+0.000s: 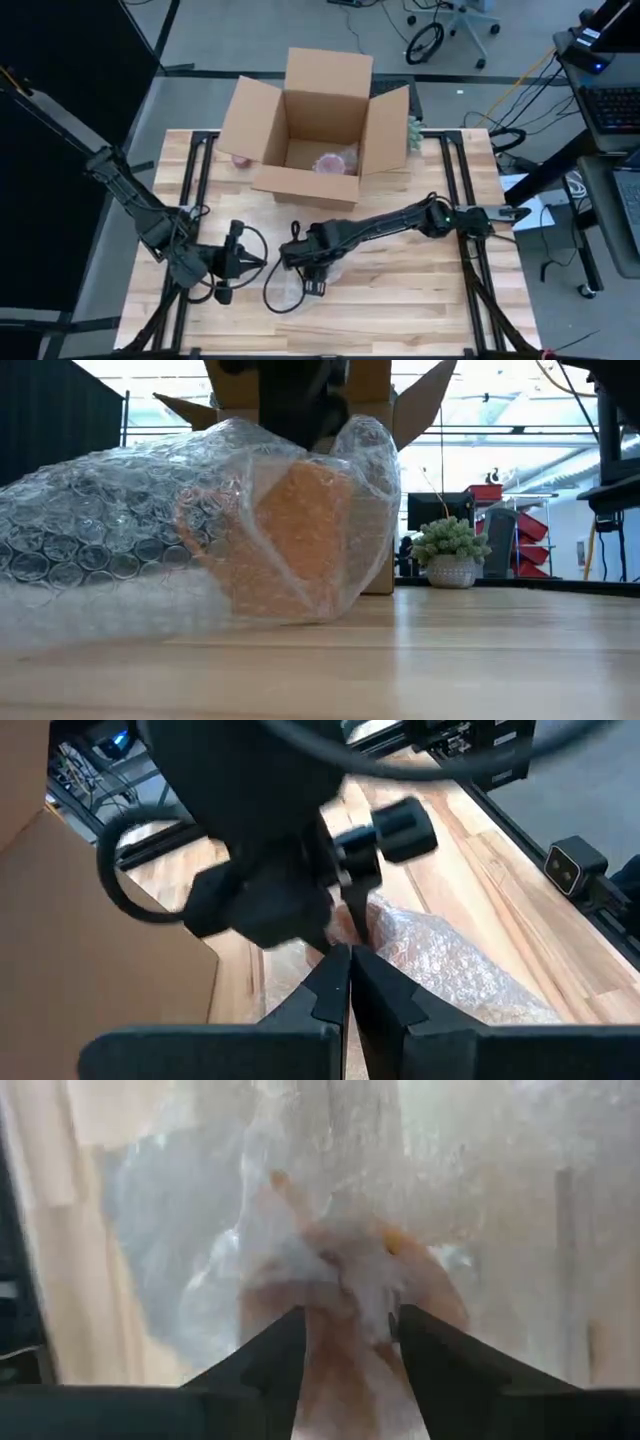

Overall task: Wrap mug
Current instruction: Wrap the orange cup with bubble wrap

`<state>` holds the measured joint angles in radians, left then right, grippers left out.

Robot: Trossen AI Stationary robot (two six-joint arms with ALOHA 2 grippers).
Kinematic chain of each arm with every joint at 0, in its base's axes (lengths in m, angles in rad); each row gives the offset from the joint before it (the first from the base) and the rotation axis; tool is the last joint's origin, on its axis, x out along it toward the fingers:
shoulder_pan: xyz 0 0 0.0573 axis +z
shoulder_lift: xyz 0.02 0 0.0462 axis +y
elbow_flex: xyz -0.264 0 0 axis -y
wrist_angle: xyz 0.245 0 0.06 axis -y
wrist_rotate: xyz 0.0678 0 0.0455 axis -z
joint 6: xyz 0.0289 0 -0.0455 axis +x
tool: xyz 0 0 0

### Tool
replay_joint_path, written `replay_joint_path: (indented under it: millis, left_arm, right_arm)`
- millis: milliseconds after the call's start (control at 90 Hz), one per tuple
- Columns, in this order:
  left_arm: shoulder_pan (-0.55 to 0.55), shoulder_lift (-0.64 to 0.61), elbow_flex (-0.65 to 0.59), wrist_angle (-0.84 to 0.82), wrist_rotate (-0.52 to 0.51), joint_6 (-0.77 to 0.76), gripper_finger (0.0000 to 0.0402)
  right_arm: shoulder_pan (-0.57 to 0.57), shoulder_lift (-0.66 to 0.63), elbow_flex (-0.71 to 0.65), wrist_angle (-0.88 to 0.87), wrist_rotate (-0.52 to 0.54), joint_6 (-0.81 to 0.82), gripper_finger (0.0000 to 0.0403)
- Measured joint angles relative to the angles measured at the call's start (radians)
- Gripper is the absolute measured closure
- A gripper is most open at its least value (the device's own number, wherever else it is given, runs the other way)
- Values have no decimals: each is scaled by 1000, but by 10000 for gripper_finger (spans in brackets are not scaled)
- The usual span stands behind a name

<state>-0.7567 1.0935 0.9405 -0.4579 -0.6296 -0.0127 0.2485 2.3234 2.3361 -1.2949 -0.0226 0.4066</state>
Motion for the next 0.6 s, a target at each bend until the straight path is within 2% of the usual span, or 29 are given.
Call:
replay_joint_path:
  millis: [133, 289, 456, 600]
  left_arm:
    - [0, 0, 0, 0, 0, 0, 400]
    - [0, 0, 0, 0, 0, 0, 400]
    - [0, 0, 0, -1, 0, -5, 400]
    - [0, 0, 0, -6, 0, -8, 400]
  right_arm:
    - [6, -48, 1, -72, 6, 27, 257]
    - [38, -66, 1, -133, 174, 30, 257]
    - [40, -65, -23, -170, 223, 66, 257]
    - [69, -99, -24, -192, 344, 70, 257]
